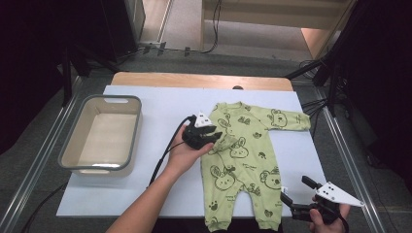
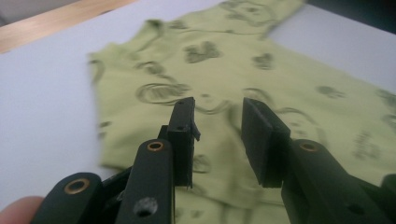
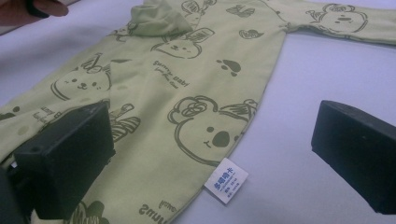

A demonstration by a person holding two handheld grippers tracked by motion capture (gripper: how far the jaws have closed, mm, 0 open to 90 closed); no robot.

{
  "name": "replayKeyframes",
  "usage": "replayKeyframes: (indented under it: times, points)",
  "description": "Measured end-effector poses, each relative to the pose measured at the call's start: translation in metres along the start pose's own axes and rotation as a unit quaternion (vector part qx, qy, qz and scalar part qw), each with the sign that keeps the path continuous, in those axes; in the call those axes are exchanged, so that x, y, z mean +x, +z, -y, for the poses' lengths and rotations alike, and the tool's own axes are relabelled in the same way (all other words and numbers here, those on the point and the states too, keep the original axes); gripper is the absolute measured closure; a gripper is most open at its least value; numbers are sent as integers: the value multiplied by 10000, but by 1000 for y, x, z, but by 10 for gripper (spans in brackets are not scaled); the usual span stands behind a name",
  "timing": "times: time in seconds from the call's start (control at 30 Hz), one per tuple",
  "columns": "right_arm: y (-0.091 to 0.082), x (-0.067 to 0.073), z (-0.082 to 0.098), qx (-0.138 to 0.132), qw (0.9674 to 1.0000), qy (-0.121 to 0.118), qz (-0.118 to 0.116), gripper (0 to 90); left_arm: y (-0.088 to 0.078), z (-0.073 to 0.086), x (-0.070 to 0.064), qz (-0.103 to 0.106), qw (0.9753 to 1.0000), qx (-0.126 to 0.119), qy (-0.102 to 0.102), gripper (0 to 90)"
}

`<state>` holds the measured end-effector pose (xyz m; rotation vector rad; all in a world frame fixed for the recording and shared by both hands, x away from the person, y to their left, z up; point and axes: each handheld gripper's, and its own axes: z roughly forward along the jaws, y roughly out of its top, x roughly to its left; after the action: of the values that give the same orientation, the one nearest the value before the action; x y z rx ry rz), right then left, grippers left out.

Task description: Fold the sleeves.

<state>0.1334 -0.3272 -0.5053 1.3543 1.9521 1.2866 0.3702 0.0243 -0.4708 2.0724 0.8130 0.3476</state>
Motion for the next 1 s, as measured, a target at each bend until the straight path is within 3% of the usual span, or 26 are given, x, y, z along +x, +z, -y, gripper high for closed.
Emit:
replayKeyframes:
  times: [0.1,0.23,0.4,0.57,0.73,0.87,1.0]
  points:
    - [0,0,0,11,10000,13,7,0,11,0,15,-340,9989,199,-241,590]
    - [1,0,0,18,10000,16,-7,0,25,2,33,-549,9968,262,-524,546]
    - [1,-2,1,13,10000,31,1,0,42,5,42,-419,9947,562,-752,549]
    - [1,-2,1,21,10000,27,-2,0,46,9,47,-319,9930,677,-911,686]
    - [3,-1,1,27,10000,5,-26,0,47,6,44,-302,9938,754,-764,830]
    - [2,1,1,37,10000,22,-10,0,46,4,46,-420,9942,771,-626,857]
    - [3,1,1,43,10000,24,-19,0,45,3,52,-488,9938,713,-699,861]
